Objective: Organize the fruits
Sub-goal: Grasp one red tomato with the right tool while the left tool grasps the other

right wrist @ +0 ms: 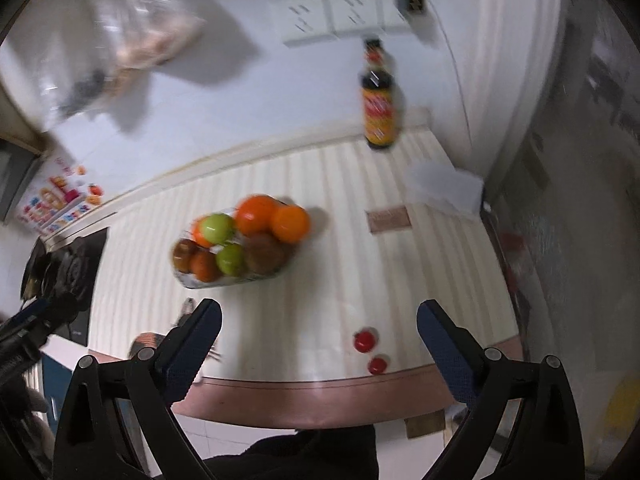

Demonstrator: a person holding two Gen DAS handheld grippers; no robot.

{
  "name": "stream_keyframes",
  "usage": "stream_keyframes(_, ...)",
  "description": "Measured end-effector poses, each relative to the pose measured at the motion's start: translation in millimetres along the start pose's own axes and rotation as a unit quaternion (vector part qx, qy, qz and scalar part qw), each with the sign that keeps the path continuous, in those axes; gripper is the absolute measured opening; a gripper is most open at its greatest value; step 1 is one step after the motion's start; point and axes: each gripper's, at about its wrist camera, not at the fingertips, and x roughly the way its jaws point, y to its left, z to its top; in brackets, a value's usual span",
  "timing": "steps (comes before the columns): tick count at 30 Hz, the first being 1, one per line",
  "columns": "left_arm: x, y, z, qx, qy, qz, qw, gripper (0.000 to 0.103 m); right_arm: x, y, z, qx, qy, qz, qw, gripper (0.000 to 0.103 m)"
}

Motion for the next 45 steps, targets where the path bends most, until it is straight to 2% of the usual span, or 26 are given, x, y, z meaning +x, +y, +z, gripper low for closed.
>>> stream_keyframes(5, 59, -45, -4, 0.062, 0.064, 0.004, 0.996, 0.103, 67, -45, -30, 0.036, 0.048, -0.005, 0.998, 0.1)
stream_keyframes(8, 93, -73, -12, 0.104, 0.102, 0.003, 0.9893, 0.103, 101, -62, -51, 0.046, 0.076, -0.009, 0.996, 0.093)
stream_keyframes(10, 117, -92, -19, 0.133, 0.129, 0.007, 0.9827, 0.103, 119, -69, -63, 0.047, 0.09, -0.006, 0.995, 0.079)
stream_keyframes(12, 134, -106, -25, 0.153, 0.145, 0.014, 0.9776, 0.103, 136, -74, -73, 0.049, 0.103, 0.001, 0.993, 0.07)
stream_keyframes(14, 152, -119, -32, 0.171, 0.165, 0.019, 0.9711, 0.103, 148, -76, -82, 0.049, 0.111, 0.006, 0.993, 0.066)
stream_keyframes(18, 171, -134, -36, 0.19, 0.186, 0.021, 0.9638, 0.103, 173, -78, -94, 0.055, 0.122, 0.023, 0.991, 0.054)
stream_keyframes(20, 177, -141, -38, 0.195, 0.195, 0.02, 0.961, 0.103, 180, -77, -96, 0.055, 0.123, 0.027, 0.991, 0.049)
stream_keyframes(22, 182, -147, -39, 0.198, 0.206, 0.014, 0.9582, 0.103, 189, -77, -100, 0.053, 0.127, 0.033, 0.99, 0.036)
stream_keyframes(24, 187, -153, -40, 0.199, 0.217, 0.004, 0.9558, 0.103, 191, -75, -104, 0.044, 0.122, 0.034, 0.991, 0.03)
stream_keyframes(26, 192, -162, -42, 0.199, 0.227, -0.008, 0.9533, 0.103, 190, -75, -106, 0.038, 0.119, 0.034, 0.992, 0.029)
stream_keyframes(34, 204, -211, -52, 0.215, 0.247, -0.077, 0.9417, 0.102, 167, -122, -104, 0.099, 0.094, 0.021, 0.99, 0.029)
stream_keyframes(36, 205, -225, -57, 0.229, 0.244, -0.088, 0.9381, 0.097, 162, -134, -104, 0.107, 0.091, 0.013, 0.99, 0.029)
stream_keyframes(38, 208, -236, -63, 0.241, 0.248, -0.095, 0.9333, 0.075, 160, -143, -105, 0.113, 0.089, 0.005, 0.99, 0.029)
stream_keyframes(40, 214, -244, -70, 0.249, 0.259, -0.099, 0.9278, 0.063, 158, -155, -102, 0.12, 0.088, 0.001, 0.989, 0.029)
stream_keyframes(42, 217, -248, -74, 0.252, 0.264, -0.1, 0.9255, 0.053, 157, -160, -102, 0.124, 0.088, -0.003, 0.988, 0.029)
stream_keyframes(44, 220, -251, -78, 0.254, 0.267, -0.102, 0.9241, 0.036, 156, -161, -99, 0.125, 0.086, -0.004, 0.988, 0.029)
stream_keyframes(45, 222, -251, -79, 0.254, 0.268, -0.104, 0.9236, 0.034, 156, -160, -98, 0.123, 0.086, -0.004, 0.989, 0.029)
